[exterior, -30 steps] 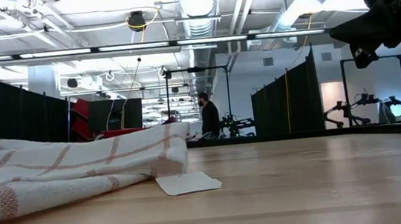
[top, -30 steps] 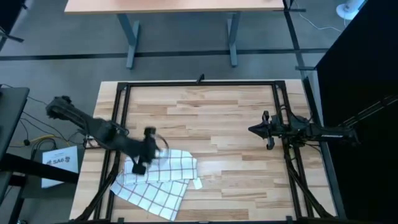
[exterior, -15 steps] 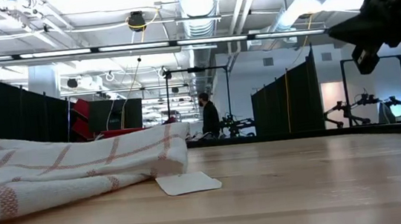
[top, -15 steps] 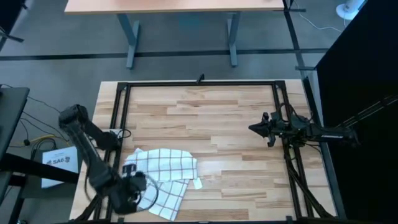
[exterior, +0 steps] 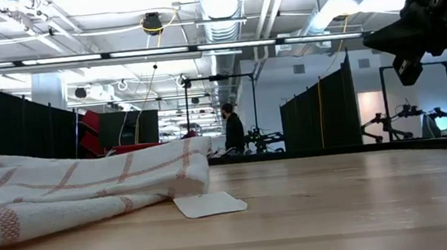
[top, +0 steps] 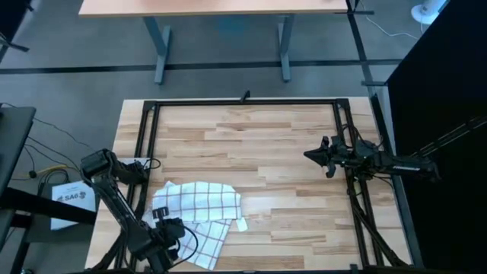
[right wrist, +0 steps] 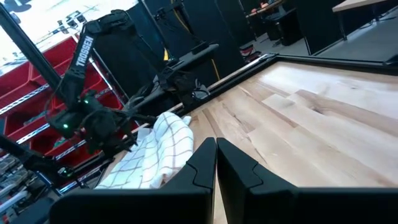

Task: Roll towel
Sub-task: Prepare the white and orange patterned towel for rolling

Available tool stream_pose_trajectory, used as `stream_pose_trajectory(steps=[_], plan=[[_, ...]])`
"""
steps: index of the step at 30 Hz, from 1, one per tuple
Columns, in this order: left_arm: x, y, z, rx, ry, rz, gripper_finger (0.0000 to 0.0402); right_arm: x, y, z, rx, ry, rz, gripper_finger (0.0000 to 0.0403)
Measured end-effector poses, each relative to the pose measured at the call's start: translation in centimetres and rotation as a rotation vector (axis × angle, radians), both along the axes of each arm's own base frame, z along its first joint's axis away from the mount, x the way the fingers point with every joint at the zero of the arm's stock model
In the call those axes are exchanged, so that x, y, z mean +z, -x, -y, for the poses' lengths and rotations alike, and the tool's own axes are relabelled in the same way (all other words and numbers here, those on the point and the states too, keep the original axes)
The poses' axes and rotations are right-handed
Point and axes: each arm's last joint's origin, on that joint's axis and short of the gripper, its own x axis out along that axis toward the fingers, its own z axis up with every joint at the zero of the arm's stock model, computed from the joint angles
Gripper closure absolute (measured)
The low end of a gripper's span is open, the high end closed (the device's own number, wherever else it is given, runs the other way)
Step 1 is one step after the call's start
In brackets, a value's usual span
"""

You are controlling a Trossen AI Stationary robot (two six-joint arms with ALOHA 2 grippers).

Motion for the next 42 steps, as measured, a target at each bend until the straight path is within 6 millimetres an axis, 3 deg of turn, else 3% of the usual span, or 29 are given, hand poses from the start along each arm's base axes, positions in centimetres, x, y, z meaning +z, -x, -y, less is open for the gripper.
stream_pose_trajectory(steps=[4, 18, 23, 25, 28, 37, 42], plan=[[-0.9, -0.1, -1.7, 0.116, -0.050, 0.012, 0.0297, 0.0, 0.0, 0.0, 0.000, 0.000, -0.001, 0.0401], [-3.1, -0.3, -3.6, 0.121, -0.033, 0.025, 0.0300, 0.0, 0.0, 0.0, 0.000, -0.001, -0.002, 0.0401], [-3.0, -0.6, -3.7, 0.127, -0.018, 0.032, 0.0362, 0.0, 0.0, 0.0, 0.000, -0.001, -0.002, 0.0401], [-2.6, -0.8, -4.0, 0.138, -0.002, 0.042, 0.0390, 0.0, 0.0, 0.0, 0.000, -0.001, -0.003, 0.0401], [-1.0, -1.3, -4.6, 0.154, 0.030, 0.088, 0.0396, 0.0, 0.0, 0.0, 0.000, -0.003, -0.003, 0.0401], [4.7, -2.4, -8.0, 0.179, 0.205, 0.241, 0.0397, 0.0, 0.0, 0.0, 0.000, -0.003, -0.003, 0.0401], [5.9, -3.1, -10.1, 0.139, 0.231, 0.211, 0.0396, 0.0, 0.0, 0.0, 0.001, 0.007, -0.004, 0.0401]])
